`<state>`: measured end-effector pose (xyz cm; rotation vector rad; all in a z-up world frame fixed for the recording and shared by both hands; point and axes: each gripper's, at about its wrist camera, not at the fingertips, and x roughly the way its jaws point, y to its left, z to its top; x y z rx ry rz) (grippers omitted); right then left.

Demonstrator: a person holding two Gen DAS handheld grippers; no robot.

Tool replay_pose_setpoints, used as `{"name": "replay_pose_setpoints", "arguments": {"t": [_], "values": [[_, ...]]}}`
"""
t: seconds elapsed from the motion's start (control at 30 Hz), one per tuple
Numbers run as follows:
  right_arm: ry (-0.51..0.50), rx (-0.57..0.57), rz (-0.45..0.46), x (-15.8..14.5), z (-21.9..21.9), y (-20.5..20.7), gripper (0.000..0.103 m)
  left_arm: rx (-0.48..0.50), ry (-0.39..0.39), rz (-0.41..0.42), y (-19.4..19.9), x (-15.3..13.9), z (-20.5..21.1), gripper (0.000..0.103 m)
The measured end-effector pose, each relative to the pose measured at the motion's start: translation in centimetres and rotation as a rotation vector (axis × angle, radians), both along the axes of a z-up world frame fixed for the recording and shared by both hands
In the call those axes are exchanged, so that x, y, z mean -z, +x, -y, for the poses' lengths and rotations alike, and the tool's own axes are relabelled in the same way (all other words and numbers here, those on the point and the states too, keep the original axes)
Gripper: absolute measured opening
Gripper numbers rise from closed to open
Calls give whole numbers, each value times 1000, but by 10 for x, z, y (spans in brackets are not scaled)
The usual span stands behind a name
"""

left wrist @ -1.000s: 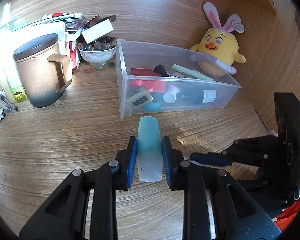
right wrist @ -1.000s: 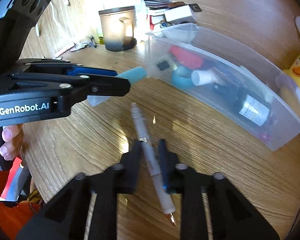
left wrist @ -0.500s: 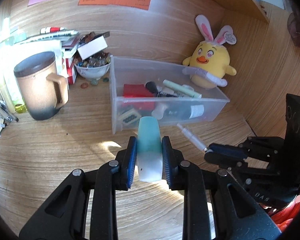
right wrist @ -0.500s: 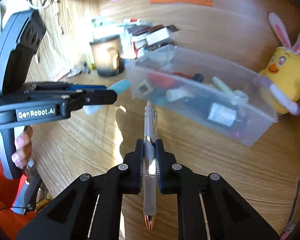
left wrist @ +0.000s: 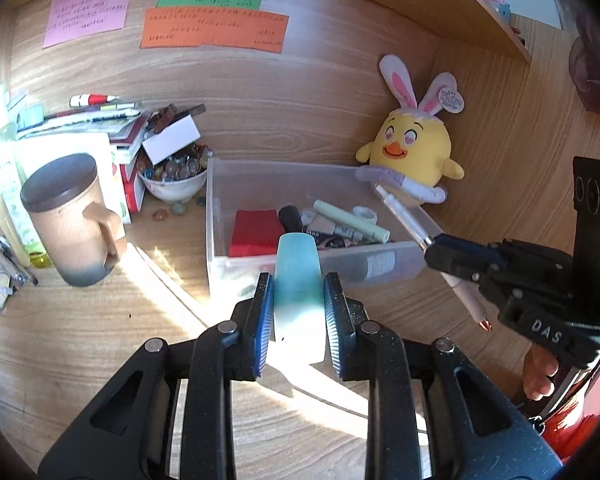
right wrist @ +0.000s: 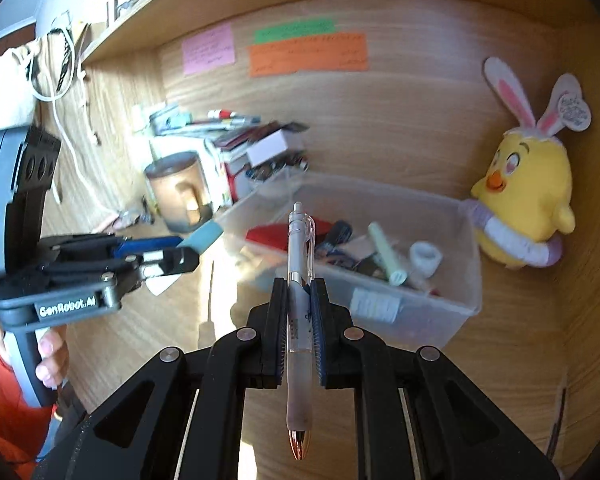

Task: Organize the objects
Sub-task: 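Grasp the white pen with the right gripper while the left gripper holds the eraser, then carry the eraser and pen into the clear box and open both grippers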

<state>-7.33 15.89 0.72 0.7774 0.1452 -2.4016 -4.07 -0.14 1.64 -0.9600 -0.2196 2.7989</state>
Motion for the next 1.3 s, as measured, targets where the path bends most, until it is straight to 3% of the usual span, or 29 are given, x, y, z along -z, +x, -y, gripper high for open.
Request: {"name": "replay_pose_setpoints", "arguments": {"t": [0.33,0.6,1.0,1.3], "values": [[-11,40,-35,-14,0,-33,10,-4,-30,-21,-27,-12,-3,25],[16,49,-42,-17,8,-60,10,-11,-40,12,-62,-10,-3,25],[159,10,6,8,38,-102,10,-25,-43,128,-110,16,3,25],[187,-3,61,27,42,-120,10,-32,-44,163,-121,28,5,25]]}}
